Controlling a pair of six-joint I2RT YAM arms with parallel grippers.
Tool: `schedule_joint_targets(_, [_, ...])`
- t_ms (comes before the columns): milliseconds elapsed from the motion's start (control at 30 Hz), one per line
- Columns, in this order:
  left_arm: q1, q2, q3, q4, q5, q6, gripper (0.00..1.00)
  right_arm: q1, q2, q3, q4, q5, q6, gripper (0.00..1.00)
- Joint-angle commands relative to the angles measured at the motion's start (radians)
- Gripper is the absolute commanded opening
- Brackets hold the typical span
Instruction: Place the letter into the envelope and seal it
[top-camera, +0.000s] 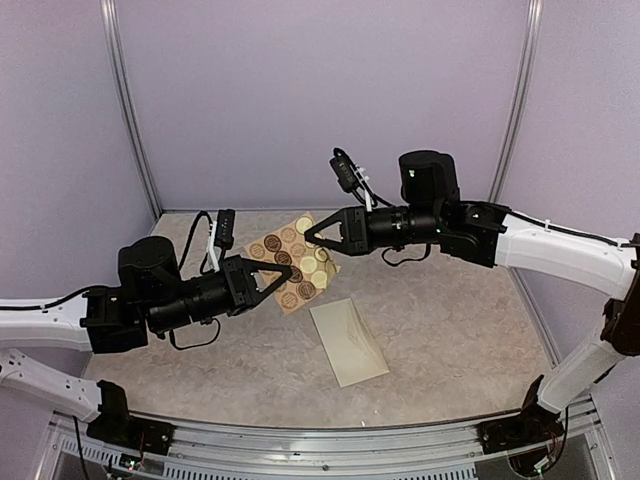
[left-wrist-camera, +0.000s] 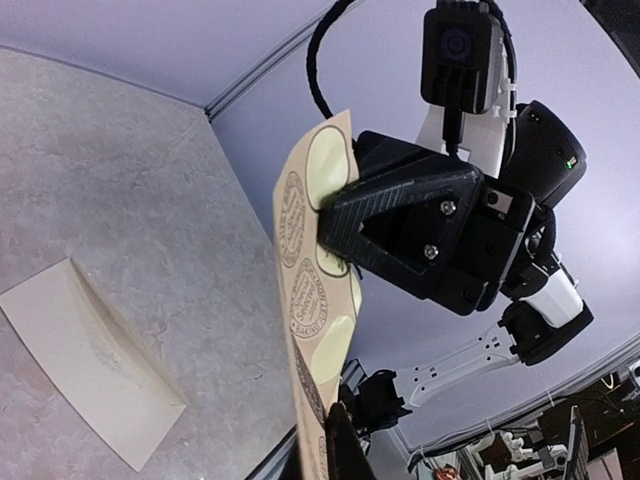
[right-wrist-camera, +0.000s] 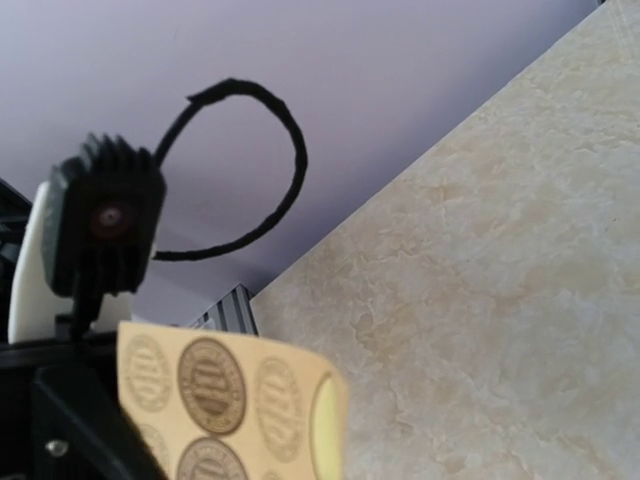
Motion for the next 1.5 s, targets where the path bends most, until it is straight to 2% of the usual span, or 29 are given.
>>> schedule_joint_targets(0, [-0.004,-0.009,-0.017,0.022,-0.035,-0.018,0.00,0.013,-0.047,0.001,-0.043,0.025,-0.021,0.15])
schedule_joint_targets(100, [-0.005,-0.011,-0.021,0.012,-0.054,-0.034,0.00,0.013,-0.084,-0.022,-0.072,0.079,-0.025,0.45])
schedule_joint_targets(133, [-0.004,-0.011,-0.022,0.006,-0.060,-0.040,0.00,0.013,-0.104,-0.030,-0.086,0.104,-0.025,0.52])
schedule_joint_targets(200, [-0.003,-0.011,-0.022,-0.010,-0.077,-0.059,0.00,0.013,-0.138,-0.047,-0.118,0.156,-0.026,0.58])
schedule_joint_targets(300, [0.001,-0.008,-0.028,-0.017,-0.092,-0.083,0.00,0.013,-0.192,-0.092,-0.142,0.209,-0.018,0.61])
schedule_joint_targets(500, [0.007,0.003,-0.025,-0.004,-0.077,-0.099,0.00,0.042,-0.210,-0.141,-0.140,0.154,-0.010,0.45])
schedule_joint_targets(800, [0.007,0.024,-0.023,0.018,-0.049,-0.101,0.00,0.124,-0.114,-0.096,-0.111,0.081,-0.035,0.30])
schedule_joint_targets(1467, [0.005,0.025,-0.028,0.043,-0.033,-0.105,0.00,0.126,-0.076,-0.089,-0.119,0.084,-0.025,0.20])
